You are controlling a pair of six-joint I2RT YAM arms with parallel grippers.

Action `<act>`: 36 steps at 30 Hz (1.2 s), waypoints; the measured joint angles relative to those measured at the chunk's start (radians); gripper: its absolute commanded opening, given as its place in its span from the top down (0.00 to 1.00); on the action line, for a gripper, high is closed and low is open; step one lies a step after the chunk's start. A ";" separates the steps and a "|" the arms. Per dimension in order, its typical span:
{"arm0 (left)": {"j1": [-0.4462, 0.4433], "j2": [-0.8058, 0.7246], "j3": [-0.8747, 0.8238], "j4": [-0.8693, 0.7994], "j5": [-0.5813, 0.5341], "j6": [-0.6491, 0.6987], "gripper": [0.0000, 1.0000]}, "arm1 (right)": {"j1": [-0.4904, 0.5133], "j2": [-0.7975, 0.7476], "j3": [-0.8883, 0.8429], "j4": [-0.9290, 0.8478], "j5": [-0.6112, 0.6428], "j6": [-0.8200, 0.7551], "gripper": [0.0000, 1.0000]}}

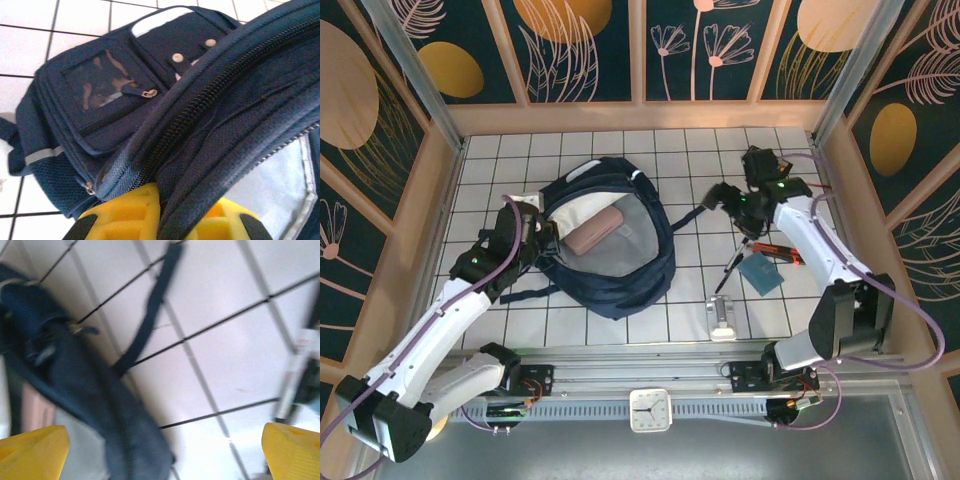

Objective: Pack books, pencil case, and school supplies into a backpack

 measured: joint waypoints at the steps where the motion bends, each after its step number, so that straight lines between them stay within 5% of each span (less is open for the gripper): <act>1: 0.000 -0.002 0.009 -0.011 -0.016 -0.004 1.00 | -0.042 -0.030 -0.037 -0.022 0.015 0.000 0.01; 5: 0.000 -0.026 0.019 -0.043 -0.072 -0.008 1.00 | -0.161 -0.148 -0.169 -0.085 0.037 0.001 0.01; 21: 0.000 -0.078 0.066 -0.177 -0.172 0.004 1.00 | -0.173 -0.165 -0.261 -0.069 0.021 0.015 0.03; 27: 0.000 -0.065 0.066 -0.158 -0.162 0.016 1.00 | -0.260 -0.169 -0.335 -0.063 0.024 0.015 0.04; 36: 0.000 0.005 0.065 -0.064 -0.103 0.026 1.00 | -0.394 -0.187 -0.518 0.030 -0.019 0.034 0.28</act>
